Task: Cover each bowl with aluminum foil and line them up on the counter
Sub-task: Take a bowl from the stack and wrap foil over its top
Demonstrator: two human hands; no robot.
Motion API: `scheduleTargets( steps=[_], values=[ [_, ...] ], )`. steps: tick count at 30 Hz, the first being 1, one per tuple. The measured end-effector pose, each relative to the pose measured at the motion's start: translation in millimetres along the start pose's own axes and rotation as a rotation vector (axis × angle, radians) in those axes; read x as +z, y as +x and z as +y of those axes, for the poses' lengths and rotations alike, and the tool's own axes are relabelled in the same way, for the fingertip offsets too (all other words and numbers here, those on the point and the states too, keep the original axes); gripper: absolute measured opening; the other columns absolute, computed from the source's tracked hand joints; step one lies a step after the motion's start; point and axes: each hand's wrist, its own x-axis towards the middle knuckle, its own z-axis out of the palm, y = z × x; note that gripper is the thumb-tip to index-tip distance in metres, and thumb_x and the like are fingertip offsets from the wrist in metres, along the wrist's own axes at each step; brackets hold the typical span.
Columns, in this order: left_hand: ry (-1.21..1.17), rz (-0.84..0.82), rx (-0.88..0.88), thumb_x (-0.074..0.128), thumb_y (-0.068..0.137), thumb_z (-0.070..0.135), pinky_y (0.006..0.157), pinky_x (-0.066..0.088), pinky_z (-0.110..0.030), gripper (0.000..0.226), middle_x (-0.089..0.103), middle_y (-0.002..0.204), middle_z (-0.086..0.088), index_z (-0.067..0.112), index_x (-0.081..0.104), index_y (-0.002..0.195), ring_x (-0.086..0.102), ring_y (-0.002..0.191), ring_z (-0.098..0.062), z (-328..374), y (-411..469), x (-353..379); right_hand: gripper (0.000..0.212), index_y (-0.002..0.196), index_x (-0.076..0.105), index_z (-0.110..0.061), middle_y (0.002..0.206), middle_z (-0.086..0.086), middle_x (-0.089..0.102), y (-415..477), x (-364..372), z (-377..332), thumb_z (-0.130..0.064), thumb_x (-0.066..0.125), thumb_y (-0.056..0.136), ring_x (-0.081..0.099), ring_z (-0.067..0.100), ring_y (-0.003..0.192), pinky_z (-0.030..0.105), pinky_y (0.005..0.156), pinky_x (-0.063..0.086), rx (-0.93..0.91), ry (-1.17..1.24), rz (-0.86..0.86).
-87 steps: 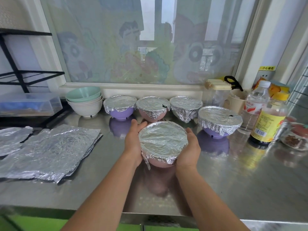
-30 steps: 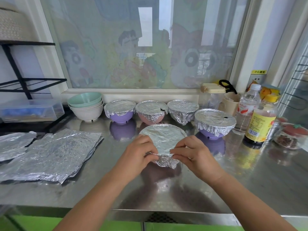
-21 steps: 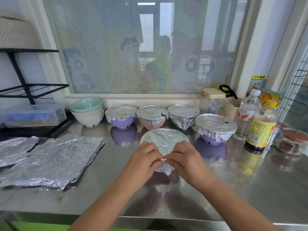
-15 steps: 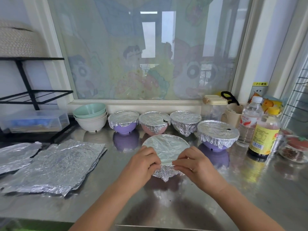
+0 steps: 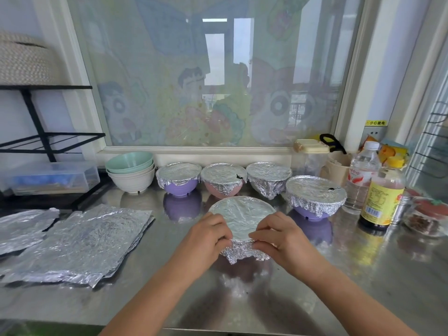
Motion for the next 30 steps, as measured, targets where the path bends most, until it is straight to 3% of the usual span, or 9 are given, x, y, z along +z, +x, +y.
scheduleTargets(
  steps=[6, 10, 17, 21, 26, 30],
  values=[
    [0.009, -0.023, 0.035, 0.08, 0.07, 0.02, 0.074, 0.033, -0.011, 0.017, 0.056, 0.084, 0.007, 0.016, 0.068, 0.081, 0.043, 0.082, -0.004, 10, 2, 4, 0.02, 0.087, 0.077, -0.021, 0.08, -0.007, 0.061, 1, 3, 1, -0.036, 0.063, 0.088, 0.053, 0.014, 0.077, 0.024, 0.074, 0.04, 0.012, 0.007, 0.003],
    [-0.003, -0.028, 0.07, 0.077, 0.074, 0.019, 0.073, 0.033, -0.014, 0.01, 0.053, 0.081, 0.008, 0.016, 0.068, 0.078, 0.034, 0.082, 0.001, 19, 8, 11, 0.019, 0.085, 0.077, -0.02, 0.075, -0.006, 0.057, 5, 5, -6, -0.033, 0.063, 0.087, 0.048, 0.012, 0.076, 0.021, 0.072, 0.037, 0.003, 0.007, -0.011],
    [-0.052, -0.098, 0.005, 0.077, 0.074, 0.017, 0.073, 0.033, -0.006, 0.009, 0.058, 0.08, 0.01, 0.017, 0.068, 0.074, 0.048, 0.079, -0.005, 8, 8, -5, 0.027, 0.089, 0.079, -0.018, 0.087, -0.004, 0.066, -1, -10, 2, -0.04, 0.064, 0.087, 0.059, 0.018, 0.08, 0.028, 0.077, 0.044, 0.032, 0.05, -0.003],
    [-0.109, -0.07, -0.053, 0.082, 0.068, 0.021, 0.071, 0.04, -0.015, 0.015, 0.058, 0.081, 0.011, 0.017, 0.071, 0.078, 0.052, 0.077, -0.006, 13, 7, -1, 0.024, 0.086, 0.077, -0.018, 0.085, -0.004, 0.064, 2, -8, -1, -0.036, 0.062, 0.089, 0.057, 0.017, 0.079, 0.031, 0.075, 0.046, 0.028, 0.038, -0.047],
    [-0.071, -0.053, -0.058, 0.084, 0.067, 0.02, 0.068, 0.035, -0.014, 0.017, 0.049, 0.077, 0.018, 0.019, 0.068, 0.072, 0.048, 0.075, -0.006, 21, 11, 10, 0.023, 0.086, 0.077, -0.019, 0.084, -0.005, 0.063, 2, -6, -4, -0.037, 0.063, 0.088, 0.056, 0.015, 0.078, 0.029, 0.074, 0.046, 0.027, 0.057, -0.04],
    [-0.139, -0.054, -0.104, 0.084, 0.066, 0.018, 0.065, 0.037, -0.012, 0.016, 0.054, 0.073, 0.014, 0.019, 0.069, 0.069, 0.049, 0.072, 0.002, 11, 11, 1, 0.027, 0.087, 0.079, -0.019, 0.086, -0.004, 0.065, 2, -18, 4, -0.042, 0.063, 0.087, 0.057, 0.015, 0.079, 0.023, 0.075, 0.044, 0.016, 0.099, -0.039]
  ],
)
